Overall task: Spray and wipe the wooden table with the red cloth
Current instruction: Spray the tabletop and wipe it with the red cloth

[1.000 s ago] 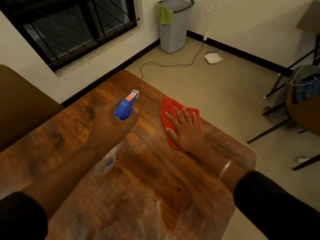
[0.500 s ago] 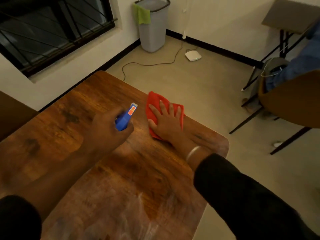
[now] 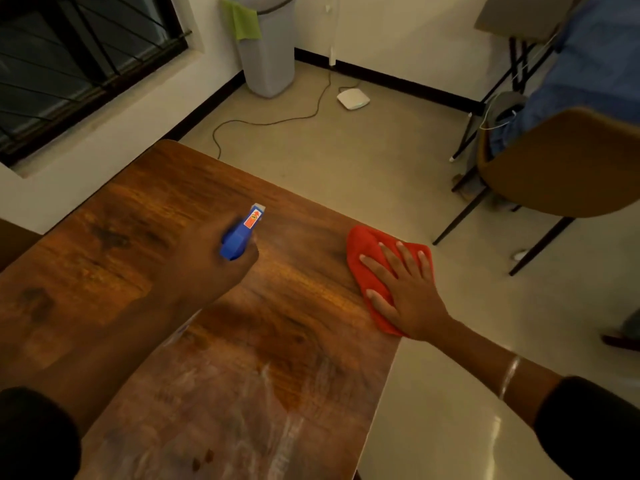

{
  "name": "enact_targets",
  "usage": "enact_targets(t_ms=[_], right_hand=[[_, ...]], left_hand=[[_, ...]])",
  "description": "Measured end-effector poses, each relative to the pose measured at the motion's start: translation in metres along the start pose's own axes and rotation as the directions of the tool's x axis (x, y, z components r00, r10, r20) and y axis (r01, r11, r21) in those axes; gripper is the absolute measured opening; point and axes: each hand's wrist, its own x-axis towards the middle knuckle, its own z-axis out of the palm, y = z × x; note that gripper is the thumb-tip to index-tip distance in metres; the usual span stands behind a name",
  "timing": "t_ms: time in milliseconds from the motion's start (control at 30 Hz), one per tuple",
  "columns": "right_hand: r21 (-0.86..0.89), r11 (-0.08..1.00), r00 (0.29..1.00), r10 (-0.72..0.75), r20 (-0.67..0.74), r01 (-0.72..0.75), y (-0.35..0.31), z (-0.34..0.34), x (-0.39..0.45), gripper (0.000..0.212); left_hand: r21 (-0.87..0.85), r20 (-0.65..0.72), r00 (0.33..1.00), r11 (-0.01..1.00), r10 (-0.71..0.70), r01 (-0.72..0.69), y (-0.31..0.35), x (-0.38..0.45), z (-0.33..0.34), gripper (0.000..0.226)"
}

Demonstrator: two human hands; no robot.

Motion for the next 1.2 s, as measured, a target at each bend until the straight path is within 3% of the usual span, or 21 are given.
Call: enact_targets(t_ms=[167, 300, 433, 533, 633, 700, 833, 900, 1033, 1200], right_hand=[[0.002, 0.983, 0.982, 0.185, -0.026, -0.185, -0.003, -0.02, 0.07, 0.068], [-0.016, 0.979, 0.974, 0.201, -0.104, -0.204, -0.027, -0.006, 0.046, 0.069], [-0.041, 0.998, 0.995, -0.048, -0.087, 0.044, -0.096, 0.029, -0.037, 0.07], [-0.07, 0.951, 0.953, -0.304, -0.012, 0.302, -0.143, 0.055, -0.1, 0.073], [-0.109, 0.913, 0.919, -0.392, 0.039, 0.394, -0.14, 0.052, -0.098, 0.078], [-0.131, 0.93, 0.939, -0.343, 0.027, 0.343, -0.131, 0.039, -0.056, 0.081], [-0.071, 0.995, 0.997, -0.071, -0.039, 0.068, -0.145, 0.025, 0.035, 0.081], [-0.055, 0.997, 0.996, -0.049, -0.068, 0.045, -0.174, 0.035, 0.047, 0.082], [-0.043, 0.945, 0.936, -0.326, -0.131, 0.324, -0.254, 0.068, -0.006, 0.078], [-0.003, 0.774, 0.774, -0.633, 0.011, 0.633, -0.31, 0.093, -0.079, 0.068]], left_hand=[[0.035, -0.006, 0.999, 0.999, 0.04, -0.04, -0.004, -0.011, -0.004, 0.013], [0.01, -0.013, 1.0, 1.0, 0.005, -0.005, -0.006, -0.023, -0.011, 0.017], [0.016, 0.001, 1.0, 1.0, -0.012, 0.012, -0.006, -0.036, -0.019, 0.017], [0.008, 0.007, 1.0, 1.0, -0.018, 0.018, -0.008, -0.042, -0.025, 0.016], [-0.012, -0.02, 0.999, 0.999, -0.039, 0.038, -0.008, -0.047, -0.034, 0.019], [-0.012, -0.036, 0.997, 0.998, -0.062, 0.061, -0.009, -0.054, -0.041, 0.019], [0.013, -0.036, 0.992, 0.992, -0.123, 0.123, -0.008, -0.075, -0.058, 0.019], [0.048, -0.039, 0.988, 0.988, -0.147, 0.149, -0.004, -0.087, -0.071, 0.019], [0.098, -0.09, 0.97, 0.967, -0.225, 0.233, 0.002, -0.109, -0.102, 0.02], [0.139, -0.097, 0.958, 0.95, -0.27, 0.281, -0.007, -0.126, -0.133, 0.016]])
